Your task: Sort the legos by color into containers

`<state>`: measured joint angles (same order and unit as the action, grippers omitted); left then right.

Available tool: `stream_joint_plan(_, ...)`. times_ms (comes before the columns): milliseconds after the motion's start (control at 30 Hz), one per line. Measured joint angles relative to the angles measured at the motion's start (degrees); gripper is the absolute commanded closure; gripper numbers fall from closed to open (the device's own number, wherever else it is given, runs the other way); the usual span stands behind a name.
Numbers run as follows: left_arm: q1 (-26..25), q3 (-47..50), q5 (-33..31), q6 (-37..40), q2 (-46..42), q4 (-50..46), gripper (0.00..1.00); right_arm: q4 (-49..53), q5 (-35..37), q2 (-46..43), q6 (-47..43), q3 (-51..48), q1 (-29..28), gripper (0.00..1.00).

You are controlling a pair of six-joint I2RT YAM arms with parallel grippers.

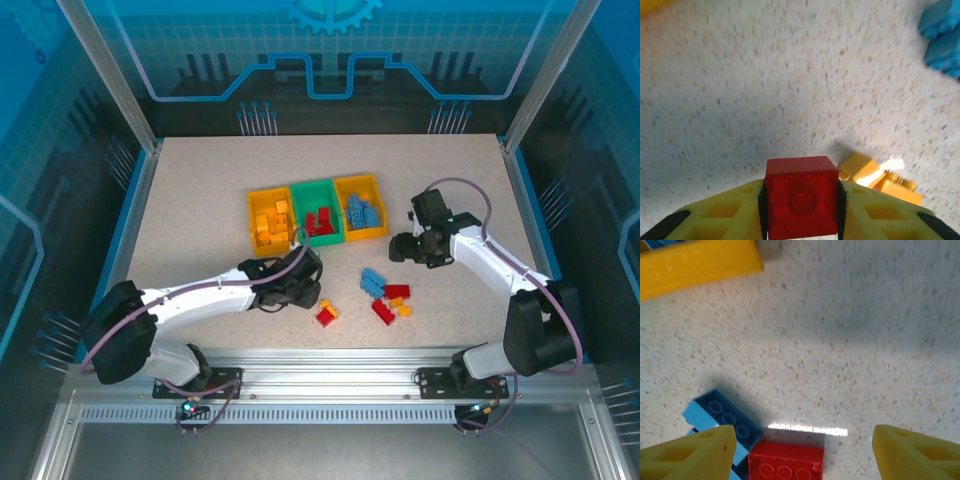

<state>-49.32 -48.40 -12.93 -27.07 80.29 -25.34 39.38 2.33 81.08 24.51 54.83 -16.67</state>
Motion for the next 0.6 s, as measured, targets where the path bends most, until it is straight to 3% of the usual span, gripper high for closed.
stream_joint_plan(200, 6.2, -6.0, -0.6, 2.9, 2.2, 0.9, 0.62, -1.1, -0.9, -1.0, 2.4, -4.9, -0.7, 0.34)
stream_joint_plan(367, 11.9, -15.3, 0.3, 6.3, 9.2, 1.7, 0.62, -1.5, -1.2, -2.1, 4.0, -8.5, -0.7, 0.46)
stream_joint_plan(600, 16.5, -29.8, 2.7, 9.3, 20.6, 2.6, 0.59, -1.9, -1.4, -4.4, 5.1, -11.0, -1.1, 0.55)
